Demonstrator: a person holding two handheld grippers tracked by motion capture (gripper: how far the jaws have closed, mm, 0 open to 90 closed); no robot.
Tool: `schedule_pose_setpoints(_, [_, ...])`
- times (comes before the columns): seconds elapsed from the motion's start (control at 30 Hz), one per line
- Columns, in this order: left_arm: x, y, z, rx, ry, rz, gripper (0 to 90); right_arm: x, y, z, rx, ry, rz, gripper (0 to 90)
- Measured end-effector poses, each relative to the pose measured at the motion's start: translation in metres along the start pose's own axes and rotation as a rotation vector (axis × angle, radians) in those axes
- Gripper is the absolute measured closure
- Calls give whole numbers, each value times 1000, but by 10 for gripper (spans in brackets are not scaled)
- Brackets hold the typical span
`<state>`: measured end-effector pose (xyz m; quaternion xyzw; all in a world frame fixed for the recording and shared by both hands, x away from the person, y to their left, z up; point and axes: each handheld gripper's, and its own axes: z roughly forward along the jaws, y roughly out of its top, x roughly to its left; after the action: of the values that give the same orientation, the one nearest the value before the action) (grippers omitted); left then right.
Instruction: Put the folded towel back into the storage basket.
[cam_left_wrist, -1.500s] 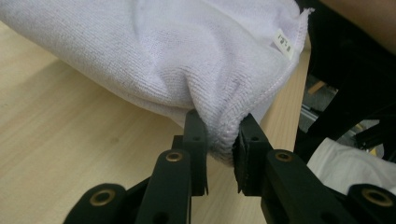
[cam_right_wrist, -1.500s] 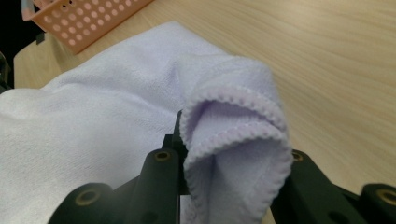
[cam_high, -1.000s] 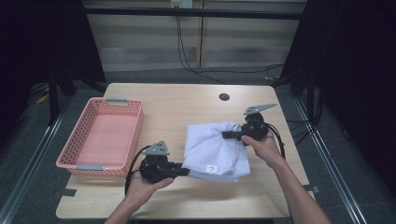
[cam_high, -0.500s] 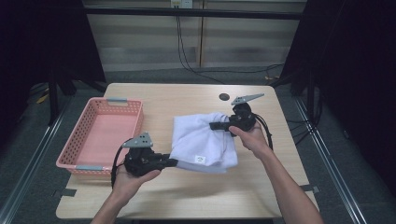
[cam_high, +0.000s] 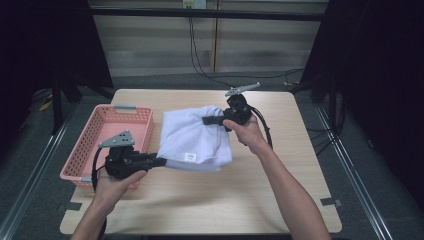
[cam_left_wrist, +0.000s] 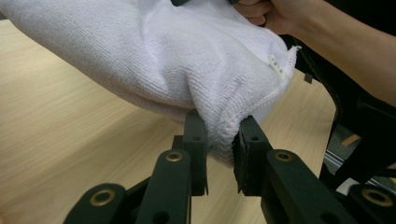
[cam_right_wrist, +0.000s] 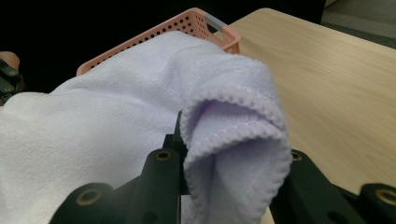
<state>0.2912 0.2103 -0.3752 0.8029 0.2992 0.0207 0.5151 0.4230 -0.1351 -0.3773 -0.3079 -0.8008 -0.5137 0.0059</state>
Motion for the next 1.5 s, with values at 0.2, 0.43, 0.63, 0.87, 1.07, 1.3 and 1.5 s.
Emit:
schedule_pose_setpoints(0.2, [13, 0, -22, -18, 39, -11, 775, 3, 16, 20, -4, 24, -1, 716])
schedule_pose_setpoints(0.43, [27, -9, -47, -40, 72, -49, 775, 13, 41, 50, 19, 48, -18, 717])
schedule_pose_setpoints(0.63, [39, -10, -74, -73, 97, -63, 775, 23, 58, 70, 21, 66, -23, 717])
schedule_pose_setpoints(0.87, [55, -15, -97, -84, 130, -97, 776, 37, 75, 94, 18, 59, -32, 717])
schedule_pose_setpoints(1.07, [63, -22, -110, -91, 154, -117, 777, 41, 84, 109, 30, 73, -33, 718])
schedule_pose_setpoints(1.3, [78, -31, -130, -119, 197, -158, 779, 49, 95, 138, 34, 64, -17, 718])
schedule_pose_setpoints(1.5, [88, -41, -149, -139, 240, -195, 779, 62, 102, 158, 29, 51, -17, 719])
